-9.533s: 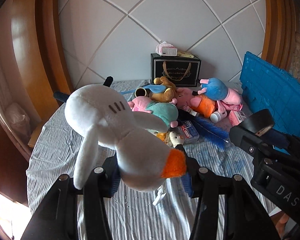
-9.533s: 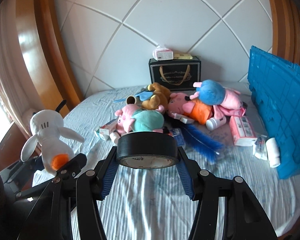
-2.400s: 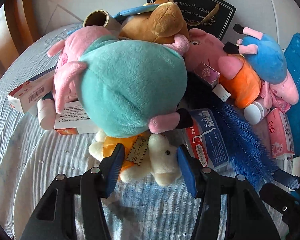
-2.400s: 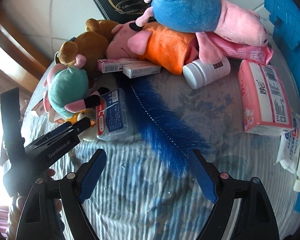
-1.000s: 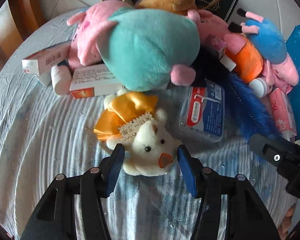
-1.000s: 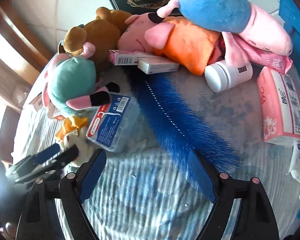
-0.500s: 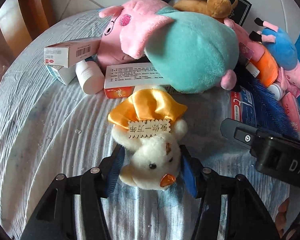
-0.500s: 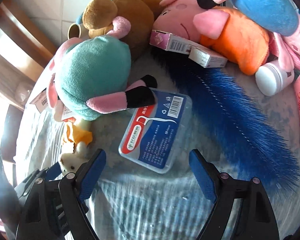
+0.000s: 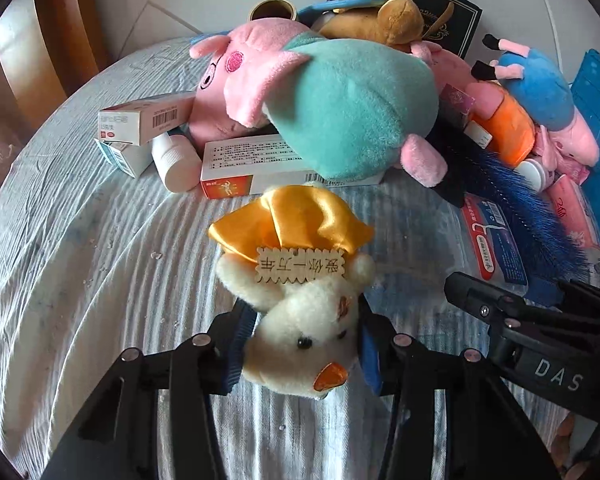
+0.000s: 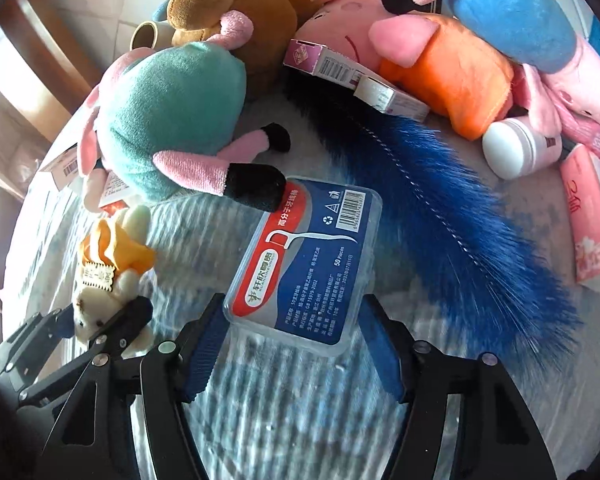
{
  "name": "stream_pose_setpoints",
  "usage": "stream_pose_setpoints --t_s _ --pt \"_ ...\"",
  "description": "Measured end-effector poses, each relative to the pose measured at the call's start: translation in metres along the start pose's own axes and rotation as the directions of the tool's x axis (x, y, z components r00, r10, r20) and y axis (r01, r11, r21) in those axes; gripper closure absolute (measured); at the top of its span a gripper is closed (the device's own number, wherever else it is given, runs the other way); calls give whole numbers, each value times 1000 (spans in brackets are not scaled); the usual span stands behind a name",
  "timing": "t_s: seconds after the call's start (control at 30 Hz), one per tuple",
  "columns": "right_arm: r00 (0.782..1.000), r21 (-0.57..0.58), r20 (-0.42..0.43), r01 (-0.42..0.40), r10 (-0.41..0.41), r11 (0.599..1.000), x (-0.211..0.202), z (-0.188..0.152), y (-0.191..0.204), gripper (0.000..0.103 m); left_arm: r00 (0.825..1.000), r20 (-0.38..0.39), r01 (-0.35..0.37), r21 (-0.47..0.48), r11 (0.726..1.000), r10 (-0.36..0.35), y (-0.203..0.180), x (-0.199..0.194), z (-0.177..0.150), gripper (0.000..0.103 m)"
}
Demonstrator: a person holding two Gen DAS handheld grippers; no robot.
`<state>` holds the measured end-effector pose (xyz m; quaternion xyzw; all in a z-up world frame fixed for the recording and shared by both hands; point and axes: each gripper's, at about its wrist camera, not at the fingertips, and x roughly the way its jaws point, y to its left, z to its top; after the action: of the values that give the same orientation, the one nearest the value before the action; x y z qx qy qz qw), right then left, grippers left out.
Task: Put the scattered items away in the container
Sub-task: 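Grasp the clear plastic box with the right tool while the left holds the bunny, then carry the clear box in the right tool while the left carries the bunny to the crate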
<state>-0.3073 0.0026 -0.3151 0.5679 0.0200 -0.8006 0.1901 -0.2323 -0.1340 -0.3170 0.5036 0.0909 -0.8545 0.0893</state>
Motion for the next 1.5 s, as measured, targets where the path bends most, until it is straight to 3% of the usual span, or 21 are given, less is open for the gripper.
stream_pose_setpoints --t_s 0.23,0.33,0.47,0.73,0.87,1.1,1.33,1.5 --pt "999 -7 51 -9 10 1000 -48 -30 -14 38 998 68 3 30 1000 -5 -21 -46 -25 57" --pt "995 -13 99 -10 11 1000 -78 -36 -21 39 994 109 -5 39 999 1 -35 -68 -12 57" --pt "987 -18 157 -22 25 1000 -116 -48 -30 39 988 153 -18 49 999 11 -55 -96 -20 57" --pt "950 -85 306 -35 60 996 -196 -61 -47 39 968 250 -14 51 999 1 -95 -160 -20 57" --pt "928 -114 369 0 42 993 -230 -66 -49 39 956 294 -4 67 998 -15 -109 -187 -20 57" --pt "873 -55 486 70 -34 996 -293 -78 -57 39 918 373 88 144 986 -136 -140 -224 -15 57" --pt "818 6 568 110 -94 994 -355 -81 -77 39 867 442 132 244 961 -232 -186 -257 -12 57" --pt "762 77 627 144 -160 987 -399 -80 -112 39 826 480 152 314 937 -295 -239 -279 -8 57"
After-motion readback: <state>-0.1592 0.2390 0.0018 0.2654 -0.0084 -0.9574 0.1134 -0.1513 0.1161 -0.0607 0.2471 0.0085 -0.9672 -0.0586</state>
